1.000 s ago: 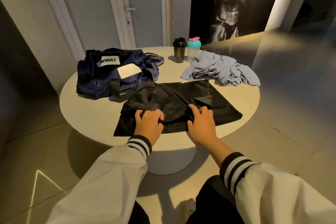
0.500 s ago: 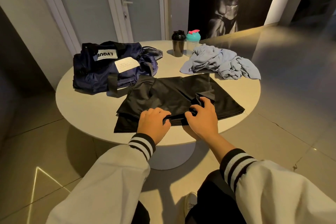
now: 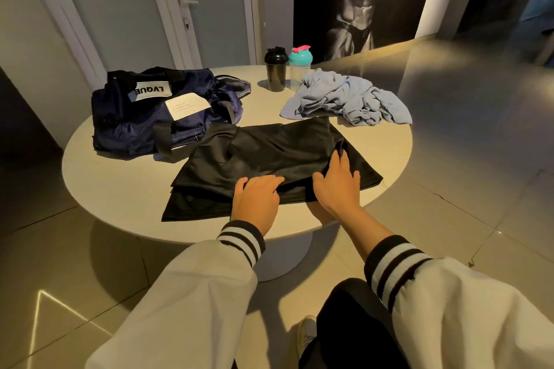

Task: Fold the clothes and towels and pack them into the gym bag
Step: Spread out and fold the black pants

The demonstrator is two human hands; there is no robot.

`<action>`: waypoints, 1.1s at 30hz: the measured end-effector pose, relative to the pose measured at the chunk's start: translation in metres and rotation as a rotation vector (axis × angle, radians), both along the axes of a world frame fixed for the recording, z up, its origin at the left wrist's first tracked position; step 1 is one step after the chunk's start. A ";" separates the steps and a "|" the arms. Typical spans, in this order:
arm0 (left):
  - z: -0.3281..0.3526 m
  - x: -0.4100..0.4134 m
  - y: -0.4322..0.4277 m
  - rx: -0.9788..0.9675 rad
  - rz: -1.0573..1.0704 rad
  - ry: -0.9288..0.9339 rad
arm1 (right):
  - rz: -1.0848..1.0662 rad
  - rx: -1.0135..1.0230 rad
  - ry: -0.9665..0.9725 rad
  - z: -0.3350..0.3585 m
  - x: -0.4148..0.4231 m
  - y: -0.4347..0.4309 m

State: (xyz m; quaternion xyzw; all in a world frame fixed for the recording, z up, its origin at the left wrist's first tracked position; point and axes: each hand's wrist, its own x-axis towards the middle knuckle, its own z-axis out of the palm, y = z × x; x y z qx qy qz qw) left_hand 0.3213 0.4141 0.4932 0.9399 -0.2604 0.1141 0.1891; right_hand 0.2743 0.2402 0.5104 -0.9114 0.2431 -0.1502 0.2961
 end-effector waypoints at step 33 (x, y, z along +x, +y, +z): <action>0.008 -0.020 -0.036 0.022 -0.071 -0.099 | -0.068 -0.256 -0.060 -0.022 -0.021 -0.004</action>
